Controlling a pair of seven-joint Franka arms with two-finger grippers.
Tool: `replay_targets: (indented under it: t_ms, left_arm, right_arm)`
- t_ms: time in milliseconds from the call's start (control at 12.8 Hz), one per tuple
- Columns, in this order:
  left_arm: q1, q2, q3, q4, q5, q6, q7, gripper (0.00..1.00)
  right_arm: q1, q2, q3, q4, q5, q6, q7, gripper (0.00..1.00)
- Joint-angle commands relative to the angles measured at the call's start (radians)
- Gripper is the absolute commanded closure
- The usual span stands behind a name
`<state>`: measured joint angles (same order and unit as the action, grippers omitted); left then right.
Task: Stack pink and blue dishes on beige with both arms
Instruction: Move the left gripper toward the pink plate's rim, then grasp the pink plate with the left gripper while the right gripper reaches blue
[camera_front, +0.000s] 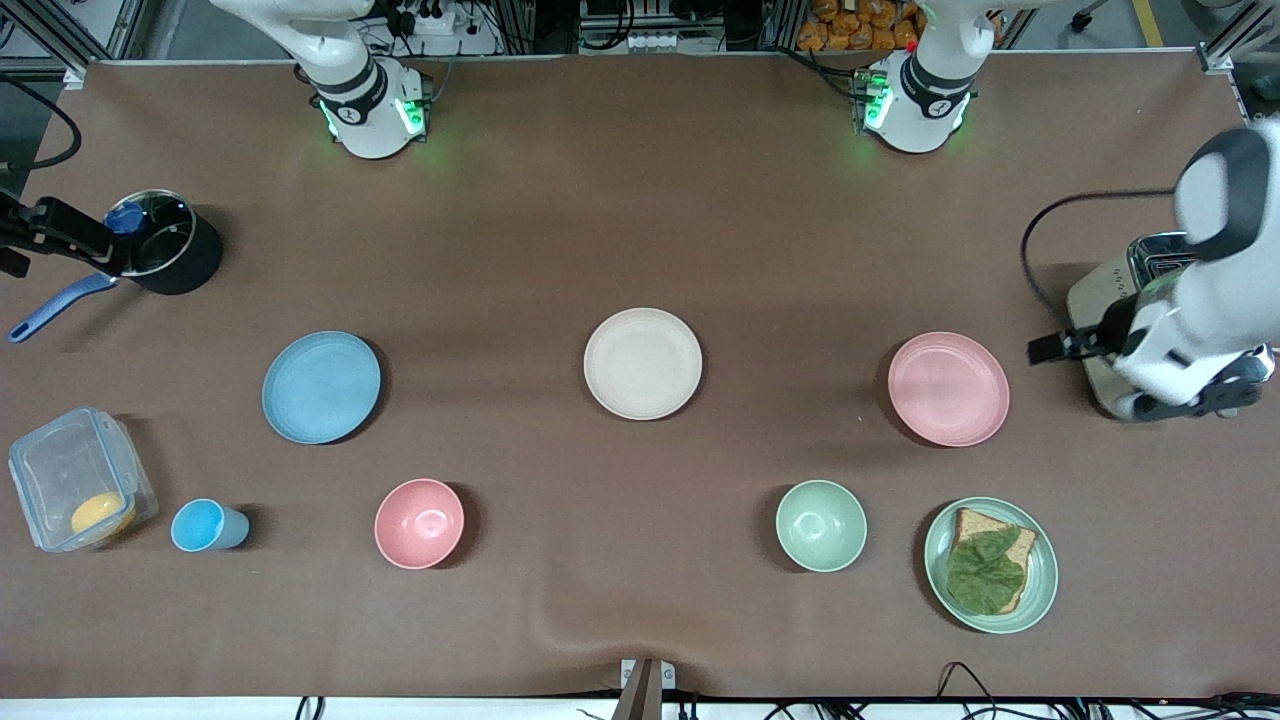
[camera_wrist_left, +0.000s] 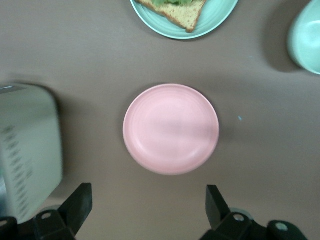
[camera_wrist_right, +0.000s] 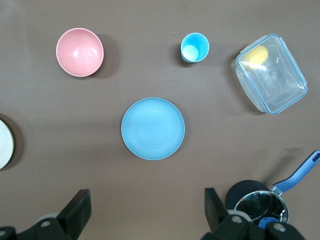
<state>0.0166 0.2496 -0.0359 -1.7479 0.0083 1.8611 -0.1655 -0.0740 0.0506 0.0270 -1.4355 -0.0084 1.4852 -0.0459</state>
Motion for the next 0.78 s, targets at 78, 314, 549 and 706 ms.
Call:
replay_targets:
  t_ms: [78, 314, 549, 706]
  left_arm:
    - [0.043, -0.03, -0.005, -0.29, -0.002, 0.315, -0.019, 0.0]
    - [0.068, 0.025, -0.002, -0.433, -0.001, 0.545, -0.008, 0.0]
    - [0.107, 0.091, -0.002, -0.427, 0.007, 0.569, 0.001, 0.0]
    - [0.132, 0.111, -0.004, -0.423, 0.018, 0.578, 0.001, 0.0]
  right_arm:
    - [0.011, 0.005, 0.004, 0.006, -0.024, -0.01, 0.004, 0.0]
    - [0.051, 0.009, 0.007, 0.009, -0.018, -0.006, 0.004, 0.0]
    - [0.08, 0.0, -0.009, 0.018, -0.015, -0.006, 0.017, 0.0]
    - [0.016, 0.017, -0.021, 0.018, -0.005, 0.004, 0.006, 0.0]
